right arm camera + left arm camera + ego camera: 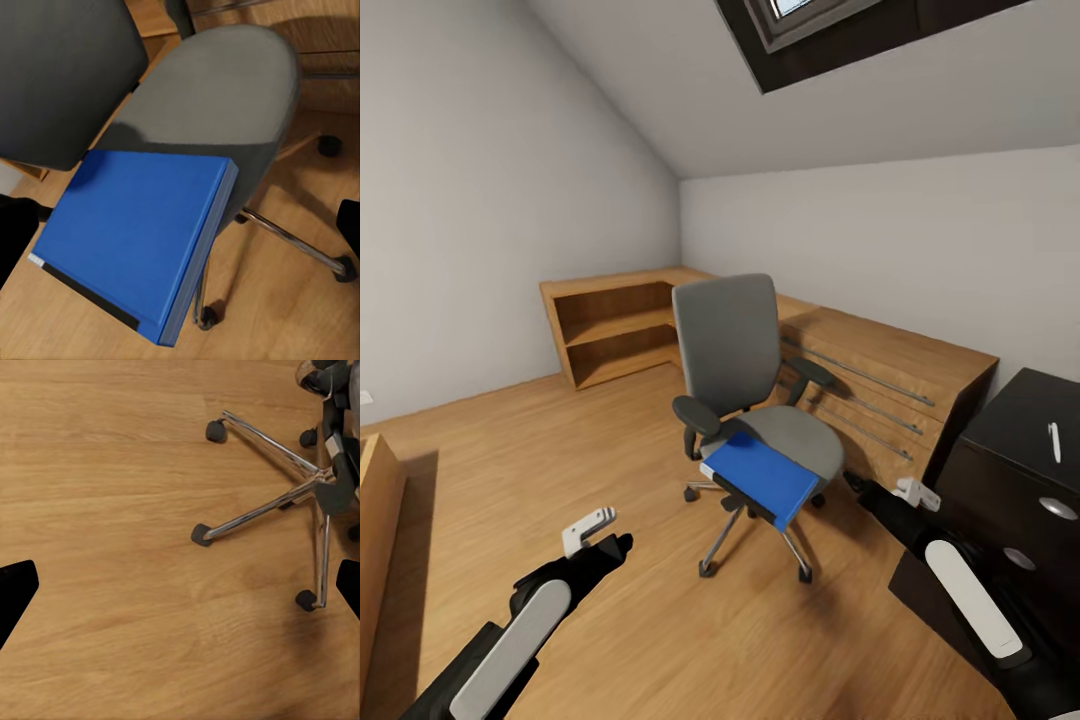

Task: In the bedroom, organize the workspace by keeping the computer under the desk, ensuring the monitor is on the desk, placing the keyboard on the desk next to the monitor, placing the mouse on the desk next to the keyboard, moving the folder from the swivel chair onto the desk next to the mouse, stacking the notebook on top of the folder with the pen on top of the notebook, and positioning the swivel chair next to the desk.

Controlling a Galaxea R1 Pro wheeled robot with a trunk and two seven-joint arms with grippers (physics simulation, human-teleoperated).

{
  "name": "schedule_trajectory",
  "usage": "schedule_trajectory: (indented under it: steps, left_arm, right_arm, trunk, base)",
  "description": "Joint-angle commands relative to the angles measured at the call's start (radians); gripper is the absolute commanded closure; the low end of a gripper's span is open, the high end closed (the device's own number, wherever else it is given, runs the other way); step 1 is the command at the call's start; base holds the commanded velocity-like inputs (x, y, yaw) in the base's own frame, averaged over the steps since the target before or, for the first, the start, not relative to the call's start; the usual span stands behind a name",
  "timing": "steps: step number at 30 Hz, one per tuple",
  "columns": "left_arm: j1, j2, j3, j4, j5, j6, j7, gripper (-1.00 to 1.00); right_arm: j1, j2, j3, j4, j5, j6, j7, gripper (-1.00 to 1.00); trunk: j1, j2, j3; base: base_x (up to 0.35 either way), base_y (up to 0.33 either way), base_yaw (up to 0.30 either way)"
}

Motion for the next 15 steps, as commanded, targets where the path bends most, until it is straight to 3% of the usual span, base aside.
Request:
schedule_trajectory:
  steps: [1, 8, 15]
  left_arm:
    - [-0.001, 0.001, 0.001, -0.002, 0.005, 0.002, 0.007, -1.00]
    - [-0.001, 0.002, 0.003, -0.031, 0.003, 0.001, 0.008, -1.00]
    - [-0.001, 0.005, 0.000, -0.069, 0.004, 0.001, 0.010, -1.00]
  right_arm:
    - [-0.001, -0.001, 0.002, -0.002, -0.010, 0.000, -0.008, -1.00]
    - [-0.001, 0.001, 0.004, 0.008, -0.011, 0.002, -0.002, -1.00]
    - [-0.001, 0.007, 0.006, 0.128, -0.034, 0.002, 0.049, -1.00]
  trunk:
    - [0.004, -0.008, -0.004]
    - [0.031, -0.057, -0.026]
    - [0.057, -0.106, -0.048]
  base:
    - [0.000, 0.001, -0.007]
    - [0.000, 0.000, -0.002]
    - [0.000, 0.000, 0.000]
